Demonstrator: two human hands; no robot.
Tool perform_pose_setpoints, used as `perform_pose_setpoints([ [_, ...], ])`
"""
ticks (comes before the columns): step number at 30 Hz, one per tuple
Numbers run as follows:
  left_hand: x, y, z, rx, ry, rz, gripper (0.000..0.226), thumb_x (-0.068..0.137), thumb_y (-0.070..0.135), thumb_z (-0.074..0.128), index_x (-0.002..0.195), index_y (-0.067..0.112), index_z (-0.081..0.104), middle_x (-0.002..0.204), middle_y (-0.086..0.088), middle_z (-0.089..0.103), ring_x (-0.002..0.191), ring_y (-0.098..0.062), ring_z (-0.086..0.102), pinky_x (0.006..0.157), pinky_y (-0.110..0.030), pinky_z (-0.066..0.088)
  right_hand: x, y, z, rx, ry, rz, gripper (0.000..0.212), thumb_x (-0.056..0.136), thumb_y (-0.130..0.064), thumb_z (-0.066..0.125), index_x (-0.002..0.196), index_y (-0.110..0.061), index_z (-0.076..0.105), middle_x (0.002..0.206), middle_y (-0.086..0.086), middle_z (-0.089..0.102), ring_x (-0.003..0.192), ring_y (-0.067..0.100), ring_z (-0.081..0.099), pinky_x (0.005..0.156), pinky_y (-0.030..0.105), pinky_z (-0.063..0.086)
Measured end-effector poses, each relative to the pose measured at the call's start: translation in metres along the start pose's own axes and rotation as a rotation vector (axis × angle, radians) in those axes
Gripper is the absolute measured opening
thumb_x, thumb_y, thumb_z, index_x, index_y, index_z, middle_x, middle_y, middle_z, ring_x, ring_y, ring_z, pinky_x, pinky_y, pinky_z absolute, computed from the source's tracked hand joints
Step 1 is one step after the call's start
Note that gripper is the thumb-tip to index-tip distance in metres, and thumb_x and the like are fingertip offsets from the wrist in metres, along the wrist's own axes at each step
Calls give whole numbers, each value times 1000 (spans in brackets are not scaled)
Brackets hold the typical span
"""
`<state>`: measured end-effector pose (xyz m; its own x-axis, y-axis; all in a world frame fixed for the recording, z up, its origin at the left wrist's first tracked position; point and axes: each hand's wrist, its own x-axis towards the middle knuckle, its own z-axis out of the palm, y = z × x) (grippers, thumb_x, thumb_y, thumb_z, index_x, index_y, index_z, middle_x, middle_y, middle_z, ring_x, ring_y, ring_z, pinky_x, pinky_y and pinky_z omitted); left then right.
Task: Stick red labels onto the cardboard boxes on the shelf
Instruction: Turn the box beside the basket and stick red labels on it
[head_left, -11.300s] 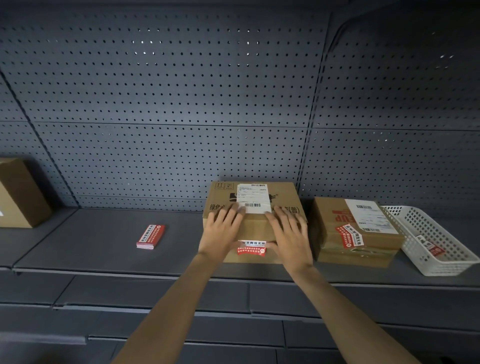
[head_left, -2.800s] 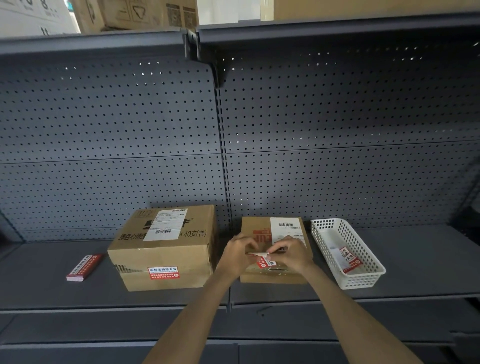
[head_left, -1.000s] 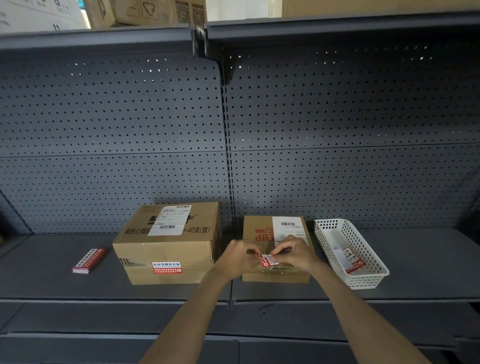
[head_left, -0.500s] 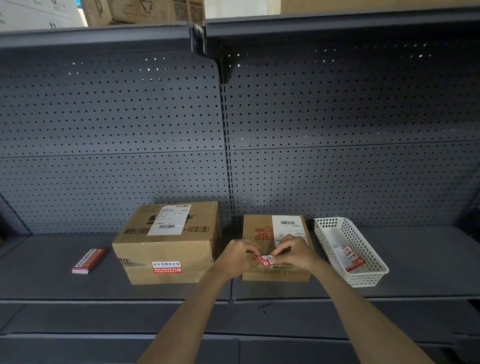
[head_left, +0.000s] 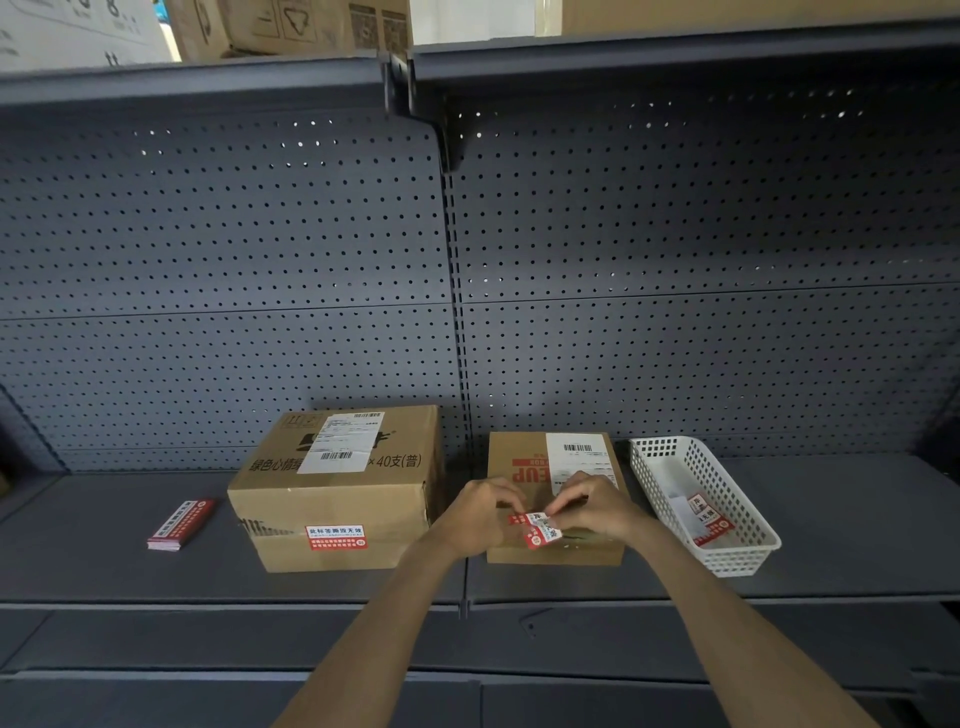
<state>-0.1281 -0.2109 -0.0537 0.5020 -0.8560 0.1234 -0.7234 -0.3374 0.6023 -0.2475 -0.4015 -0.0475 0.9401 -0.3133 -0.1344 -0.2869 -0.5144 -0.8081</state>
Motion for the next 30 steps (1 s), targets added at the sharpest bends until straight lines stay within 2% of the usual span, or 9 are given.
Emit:
perform_pose_setpoints([
  [3,1,3,0,-13,-7,0,20,79,22,84,96,16,76,108,11,67,103,-1,58,96,-17,45,0,0,1,6,-1,6,19,77,-18,84,93,-29,80,107,-5,62,106,11,54,83,22,37],
  [5,0,4,1,-17,-11,-30,20,78,26,84,94,20,75,101,13,69,98,-1,60,91,-25,49,0,0,1,-9,-4,4,18,82,-18,80,96,-29,80,109,-4,62,107,12,53,85,25,37],
  [8,-1,5,1,-53,-1,-104,19,79,28,84,95,24,74,98,11,70,92,0,63,82,-29,55,-1,-3,0,8,-6,-6,21,90,-10,68,102,-24,79,108,-6,62,104,9,53,79,17,36],
  [11,-1,8,0,-88,14,-116,17,80,29,82,94,24,74,97,13,72,95,4,62,87,-28,54,-5,-5,-3,94,-14,2,29,94,-4,58,105,-22,78,108,-11,67,102,3,56,79,15,38],
  [15,0,14,-3,-158,68,-135,14,79,29,83,89,24,74,91,14,73,92,7,63,89,-26,49,-8,-5,-8,209,-40,-27,20,91,-16,69,106,-28,76,107,-10,75,105,5,66,94,23,45],
  [21,2,19,-14,-193,110,-152,10,81,31,81,88,26,76,87,15,75,83,6,66,76,-21,49,-8,-2,-14,134,-65,-125,37,78,-18,84,111,-29,73,93,1,77,95,15,72,98,39,50],
  [26,3,15,-13,-218,146,-193,15,79,36,82,90,28,76,88,15,76,84,5,68,83,-32,57,-10,-8,-23,180,-43,-88,66,76,-12,86,128,-32,51,89,6,79,93,14,74,96,33,50],
  [28,2,15,-10,-236,169,-192,20,79,39,83,94,29,75,89,15,76,85,4,68,84,-35,58,-11,-10,-28,172,-24,-55,58,76,-14,86,123,-27,55,90,5,79,94,13,73,97,32,50],
  [30,0,19,-5,-276,210,-190,27,77,38,84,101,31,72,90,12,76,85,3,69,85,-36,59,-13,-12,-30,132,10,-58,37,76,-12,85,107,-20,68,90,2,78,91,12,73,94,33,54],
])
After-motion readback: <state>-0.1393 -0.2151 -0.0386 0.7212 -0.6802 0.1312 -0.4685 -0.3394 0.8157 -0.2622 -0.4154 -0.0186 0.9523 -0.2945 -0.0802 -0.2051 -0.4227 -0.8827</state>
